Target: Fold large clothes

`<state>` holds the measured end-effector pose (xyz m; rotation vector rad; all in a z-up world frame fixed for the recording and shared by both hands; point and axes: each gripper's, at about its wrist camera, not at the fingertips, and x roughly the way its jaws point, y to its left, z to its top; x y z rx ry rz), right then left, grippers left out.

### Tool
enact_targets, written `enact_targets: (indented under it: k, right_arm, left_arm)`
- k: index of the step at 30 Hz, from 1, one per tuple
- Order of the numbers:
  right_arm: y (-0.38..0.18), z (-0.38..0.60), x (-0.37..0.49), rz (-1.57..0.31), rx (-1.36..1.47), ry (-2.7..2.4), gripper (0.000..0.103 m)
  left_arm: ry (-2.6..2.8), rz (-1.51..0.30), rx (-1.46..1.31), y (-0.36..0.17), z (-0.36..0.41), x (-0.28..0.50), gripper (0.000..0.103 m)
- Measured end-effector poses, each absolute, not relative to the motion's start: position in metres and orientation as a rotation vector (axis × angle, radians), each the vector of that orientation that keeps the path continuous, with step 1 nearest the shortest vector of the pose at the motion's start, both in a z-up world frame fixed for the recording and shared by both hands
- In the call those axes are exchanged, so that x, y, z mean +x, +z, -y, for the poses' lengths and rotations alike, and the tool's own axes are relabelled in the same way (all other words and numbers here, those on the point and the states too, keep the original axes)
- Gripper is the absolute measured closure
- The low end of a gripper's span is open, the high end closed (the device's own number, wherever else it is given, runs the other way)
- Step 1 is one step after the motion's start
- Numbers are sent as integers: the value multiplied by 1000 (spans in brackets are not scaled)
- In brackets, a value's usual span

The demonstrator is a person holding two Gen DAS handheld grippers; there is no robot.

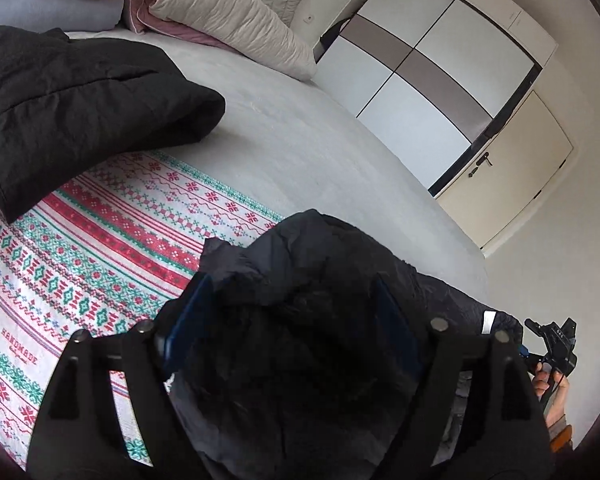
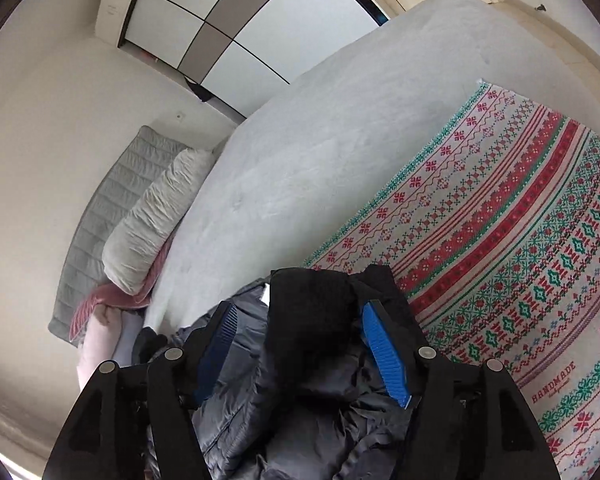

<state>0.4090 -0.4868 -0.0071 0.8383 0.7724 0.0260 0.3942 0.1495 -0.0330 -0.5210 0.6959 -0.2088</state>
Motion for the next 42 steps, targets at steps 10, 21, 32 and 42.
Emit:
enact_targets:
  k: [10, 21, 32, 42]
  right_arm:
    - [5, 399, 382, -994, 361, 57, 35]
    - [-26, 254, 413, -1109, -25, 189, 35]
    - [10, 284, 491, -932, 201, 28, 35]
    - [-14, 364, 432, -976, 216, -35, 34]
  left_arm:
    - [-280, -769, -296, -37, -128, 358, 22]
    - [-431, -869, -24, -44, -53, 382, 22]
    - [-102, -831, -53, -38, -84, 452, 22]
    - [-275, -962, -268, -61, -135, 401, 23]
